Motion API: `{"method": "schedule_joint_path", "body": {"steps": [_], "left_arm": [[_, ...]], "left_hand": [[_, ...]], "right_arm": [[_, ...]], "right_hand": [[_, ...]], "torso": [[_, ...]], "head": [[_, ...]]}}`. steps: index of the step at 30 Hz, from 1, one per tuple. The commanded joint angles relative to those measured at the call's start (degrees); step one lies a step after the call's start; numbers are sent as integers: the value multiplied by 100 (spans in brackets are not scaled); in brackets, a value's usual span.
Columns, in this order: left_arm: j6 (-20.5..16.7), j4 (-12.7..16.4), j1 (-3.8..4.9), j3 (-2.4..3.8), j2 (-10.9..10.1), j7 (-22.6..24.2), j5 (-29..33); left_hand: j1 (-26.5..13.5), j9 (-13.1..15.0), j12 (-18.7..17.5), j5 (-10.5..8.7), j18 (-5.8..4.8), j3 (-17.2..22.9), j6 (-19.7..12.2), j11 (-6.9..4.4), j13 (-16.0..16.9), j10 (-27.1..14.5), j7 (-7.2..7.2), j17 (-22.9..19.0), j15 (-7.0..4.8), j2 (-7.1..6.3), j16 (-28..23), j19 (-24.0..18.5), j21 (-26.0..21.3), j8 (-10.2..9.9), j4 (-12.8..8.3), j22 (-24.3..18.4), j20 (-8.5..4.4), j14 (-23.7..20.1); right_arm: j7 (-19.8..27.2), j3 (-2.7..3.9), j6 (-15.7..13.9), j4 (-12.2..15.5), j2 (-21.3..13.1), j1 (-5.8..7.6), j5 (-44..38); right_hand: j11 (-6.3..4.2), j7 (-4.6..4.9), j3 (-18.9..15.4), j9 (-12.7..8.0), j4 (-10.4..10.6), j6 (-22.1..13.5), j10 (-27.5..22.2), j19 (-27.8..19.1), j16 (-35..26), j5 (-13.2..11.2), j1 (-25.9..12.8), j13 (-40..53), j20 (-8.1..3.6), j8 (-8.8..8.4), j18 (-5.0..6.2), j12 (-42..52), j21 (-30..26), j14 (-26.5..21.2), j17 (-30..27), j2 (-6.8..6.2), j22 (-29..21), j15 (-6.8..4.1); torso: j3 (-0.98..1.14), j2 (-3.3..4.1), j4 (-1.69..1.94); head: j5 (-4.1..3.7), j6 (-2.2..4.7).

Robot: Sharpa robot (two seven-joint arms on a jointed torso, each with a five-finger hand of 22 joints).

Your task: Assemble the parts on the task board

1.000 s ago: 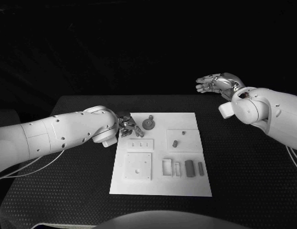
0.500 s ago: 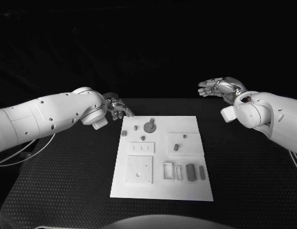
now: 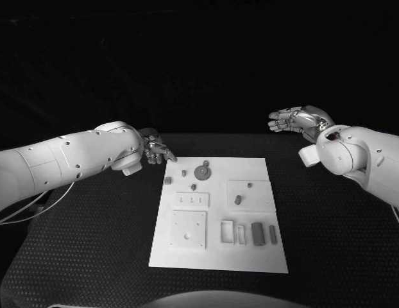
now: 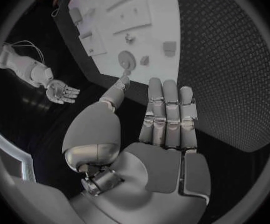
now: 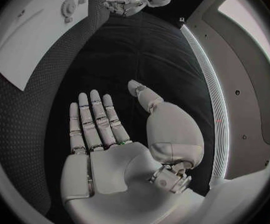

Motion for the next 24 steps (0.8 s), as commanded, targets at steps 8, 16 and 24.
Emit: {"method": "schedule_joint_path", "body": {"steps": [8, 16, 24], "left_arm": [[-332, -167, -242, -54, 54, -122, -1062], [-187, -156, -311, -101, 106, -179, -1207], [37, -237, -408, -150, 223, -259, -1328]], "left_hand": [[-352, 83, -497, -32, 33, 289, -170, 76, -180, -163, 67, -74, 237, -582, -412, -239, -290, 5, 735, -41, -191, -176], [-373, 199, -553, -31, 64, 253, 37, 18, -163, -70, -20, -16, 238, -593, -431, -232, -325, 224, 865, -6, -176, -133], [-442, 257, -541, -32, 79, 221, 83, -33, -110, 60, -74, 74, 195, -585, -375, -167, -319, 401, 1055, 42, -203, -46]], "right_arm": [[69, 3, 28, 11, -26, -4, -98], [70, 3, 24, 13, -26, -7, -106], [70, 3, 27, 14, -19, -10, -107]], "right_hand": [[9, 179, 21, -9, -16, -15, 46, -28, -28, 14, -21, 9, -2, 19, -35, -38, -40, -26, -7, -5, 15, 34], [9, 180, 24, -10, -23, -14, 49, -26, -27, 11, -14, 10, -2, 20, -35, -41, -40, -25, -8, -5, 18, 35], [10, 182, 25, -11, -26, -13, 51, -25, -26, 9, -12, 10, -2, 21, -36, -44, -41, -25, -8, -5, 21, 36]], "torso": [[0, 3, 2], [3, 0, 1], [4, 1, -5]], "head": [[-5, 3], [2, -20], [-3, -24]]}}
